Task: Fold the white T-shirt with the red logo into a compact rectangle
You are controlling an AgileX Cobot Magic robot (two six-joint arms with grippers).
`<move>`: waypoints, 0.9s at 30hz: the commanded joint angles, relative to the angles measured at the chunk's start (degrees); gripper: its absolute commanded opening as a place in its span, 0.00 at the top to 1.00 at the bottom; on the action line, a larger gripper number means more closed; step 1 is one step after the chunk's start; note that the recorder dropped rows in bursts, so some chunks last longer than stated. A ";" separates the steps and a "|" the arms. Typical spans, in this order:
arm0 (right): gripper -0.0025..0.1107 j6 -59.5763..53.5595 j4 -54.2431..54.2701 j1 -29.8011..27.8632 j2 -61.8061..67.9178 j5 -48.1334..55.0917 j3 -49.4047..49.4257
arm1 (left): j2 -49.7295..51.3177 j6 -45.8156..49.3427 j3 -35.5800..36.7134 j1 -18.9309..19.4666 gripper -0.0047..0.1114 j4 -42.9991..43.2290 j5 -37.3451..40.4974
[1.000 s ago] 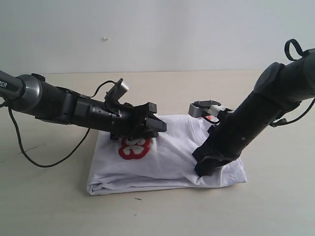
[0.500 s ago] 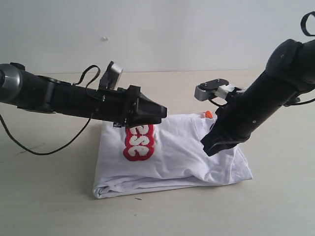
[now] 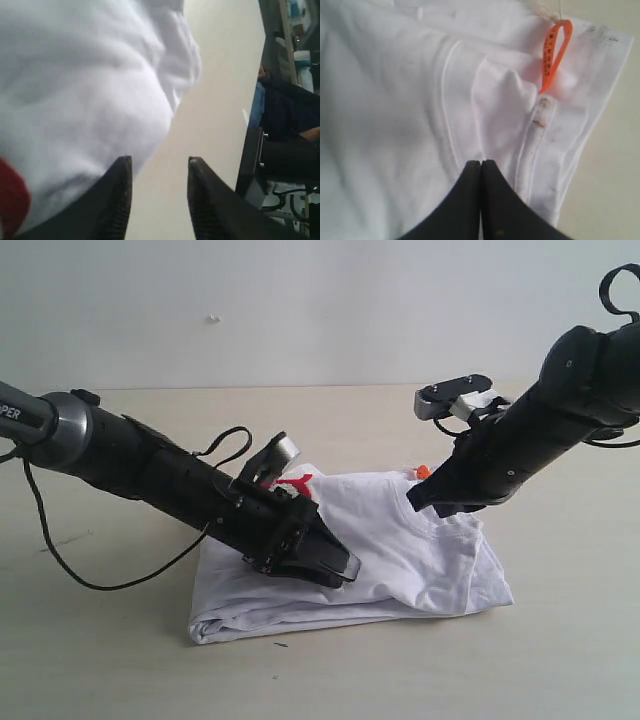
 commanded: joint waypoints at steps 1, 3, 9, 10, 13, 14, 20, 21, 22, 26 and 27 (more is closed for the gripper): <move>0.98 3.00 -0.55 -0.16 2.01 -3.98 0.09 | 0.63 -4.26 -0.29 -0.38 0.63 3.60 -4.36; 0.98 5.69 -0.55 -0.16 2.99 -5.78 0.09 | 0.63 -5.33 -0.29 -0.38 0.63 6.24 -5.54; 0.98 8.10 -0.55 -0.16 5.14 -7.84 0.09 | 0.63 -11.25 -0.29 -0.38 0.63 17.28 -7.59; 0.98 8.10 -0.55 -0.16 5.38 -7.73 0.09 | 0.63 -11.76 -0.29 -0.24 0.63 19.42 -7.71; 0.98 8.10 -0.55 -0.16 5.84 -7.61 0.09 | 0.63 -12.41 -0.29 0.32 0.63 21.47 -7.71; 0.98 8.10 -0.55 -0.16 5.88 -7.39 0.09 | 0.63 -12.41 -0.29 0.41 0.63 21.60 -7.71; 0.98 8.10 -0.70 -0.16 5.88 -3.71 0.09 | 0.38 -12.41 -0.29 3.02 0.63 20.40 -7.38; 0.98 8.10 -0.70 -0.16 5.88 -2.95 0.09 | 0.23 -12.08 -0.29 3.68 0.63 19.78 -6.66; 0.98 8.10 -0.70 -0.16 5.88 -2.55 0.09 | -0.15 -11.97 -0.29 4.14 0.63 19.67 -6.36; 0.98 7.75 -1.04 -0.16 2.95 -3.47 0.09 | -2.59 -8.76 -0.29 5.14 0.63 12.58 -0.78; 0.98 7.63 -1.04 -0.16 1.81 -3.86 0.09 | -3.81 -8.51 -0.29 5.40 0.63 10.95 0.19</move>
